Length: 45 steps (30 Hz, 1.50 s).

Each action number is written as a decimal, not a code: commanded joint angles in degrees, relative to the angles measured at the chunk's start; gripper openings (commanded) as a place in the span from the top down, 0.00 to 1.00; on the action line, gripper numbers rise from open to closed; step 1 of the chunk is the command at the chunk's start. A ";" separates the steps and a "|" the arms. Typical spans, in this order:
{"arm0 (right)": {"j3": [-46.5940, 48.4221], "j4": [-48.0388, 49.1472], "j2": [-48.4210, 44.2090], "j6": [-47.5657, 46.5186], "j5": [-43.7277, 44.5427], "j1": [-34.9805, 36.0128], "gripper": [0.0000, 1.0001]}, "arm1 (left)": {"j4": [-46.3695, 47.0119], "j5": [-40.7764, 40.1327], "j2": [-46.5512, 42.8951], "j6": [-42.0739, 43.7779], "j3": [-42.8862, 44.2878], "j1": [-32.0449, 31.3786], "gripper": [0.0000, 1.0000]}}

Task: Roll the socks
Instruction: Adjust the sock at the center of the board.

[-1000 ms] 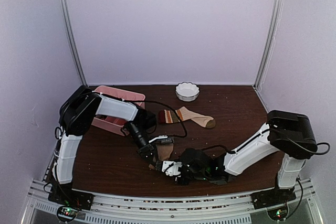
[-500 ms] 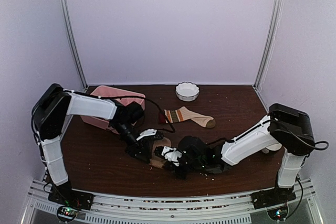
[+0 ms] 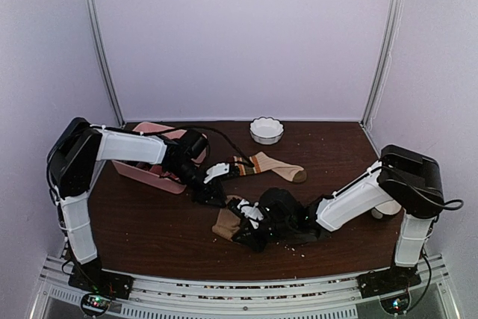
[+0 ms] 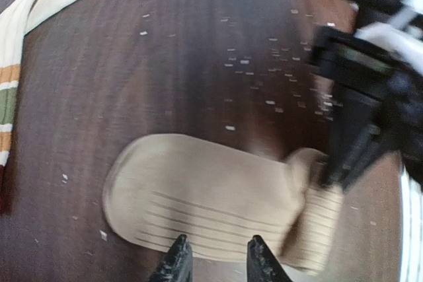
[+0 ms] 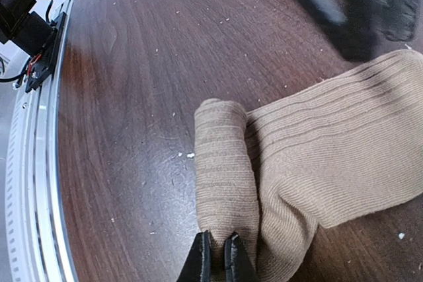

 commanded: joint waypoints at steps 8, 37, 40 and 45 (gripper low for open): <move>-2.92 -12.64 3.03 3.41 -3.33 0.72 1.00 | 7.68 -5.33 8.44 -3.80 5.92 -1.08 0.71; -3.35 -17.85 5.94 10.83 -7.23 -1.53 1.00 | 9.59 -5.50 -1.43 -6.46 0.82 1.91 0.64; -2.70 -19.87 6.62 12.55 -8.91 -4.06 1.00 | 6.13 -2.61 -4.03 -5.23 1.93 3.45 0.61; -2.18 -22.27 7.80 15.22 -12.74 -7.17 1.00 | -2.39 1.37 -8.08 1.97 1.09 4.18 0.58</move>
